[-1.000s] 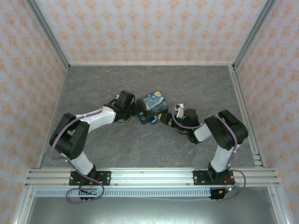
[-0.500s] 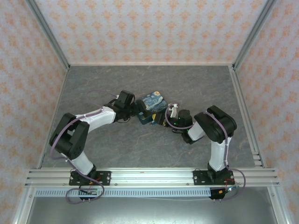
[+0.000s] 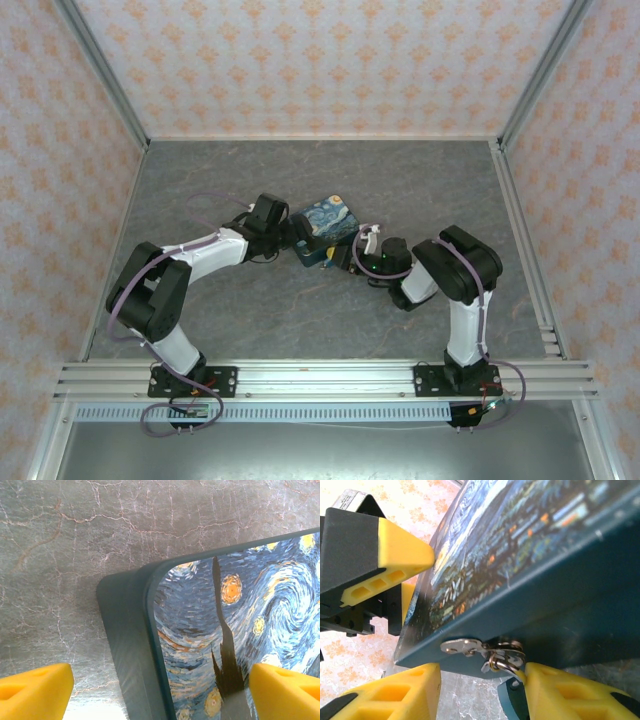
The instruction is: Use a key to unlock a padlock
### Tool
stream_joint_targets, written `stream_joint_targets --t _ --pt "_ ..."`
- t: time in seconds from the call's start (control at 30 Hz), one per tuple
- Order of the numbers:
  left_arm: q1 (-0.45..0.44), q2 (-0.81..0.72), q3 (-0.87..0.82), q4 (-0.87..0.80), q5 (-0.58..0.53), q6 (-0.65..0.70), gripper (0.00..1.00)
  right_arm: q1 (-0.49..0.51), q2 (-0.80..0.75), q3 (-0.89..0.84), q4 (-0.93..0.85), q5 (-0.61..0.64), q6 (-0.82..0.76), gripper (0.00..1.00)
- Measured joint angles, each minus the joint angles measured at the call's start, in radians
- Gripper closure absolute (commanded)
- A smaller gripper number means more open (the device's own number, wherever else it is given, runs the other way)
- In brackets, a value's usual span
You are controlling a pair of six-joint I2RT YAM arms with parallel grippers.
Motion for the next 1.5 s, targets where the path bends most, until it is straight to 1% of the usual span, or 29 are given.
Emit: stream_joint_targets --t 0.1,0.3,0.6,1.0,1.2,1.5 --pt "0.000 0.000 0.000 0.000 0.000 0.000 0.10 0.000 0.000 -0.010 0.001 0.000 0.000 0.55" --pt "0.000 0.000 0.000 0.000 0.000 -0.001 0.10 0.000 0.000 -0.013 0.003 0.000 -0.003 0.65" --pt "0.000 -0.003 0.000 -0.005 -0.003 -0.004 0.10 0.000 0.000 -0.016 -0.003 0.011 -0.007 0.75" --pt "-0.002 -0.010 -0.001 -0.016 -0.008 -0.006 0.10 0.001 0.003 -0.011 -0.019 0.039 0.024 0.95" --pt "-0.002 -0.014 -0.006 -0.015 -0.011 -0.007 0.10 0.002 0.006 -0.011 -0.021 0.068 0.047 1.00" --pt "-0.002 -0.016 -0.011 -0.014 -0.014 -0.007 0.10 -0.003 0.007 -0.023 -0.006 0.127 0.110 1.00"
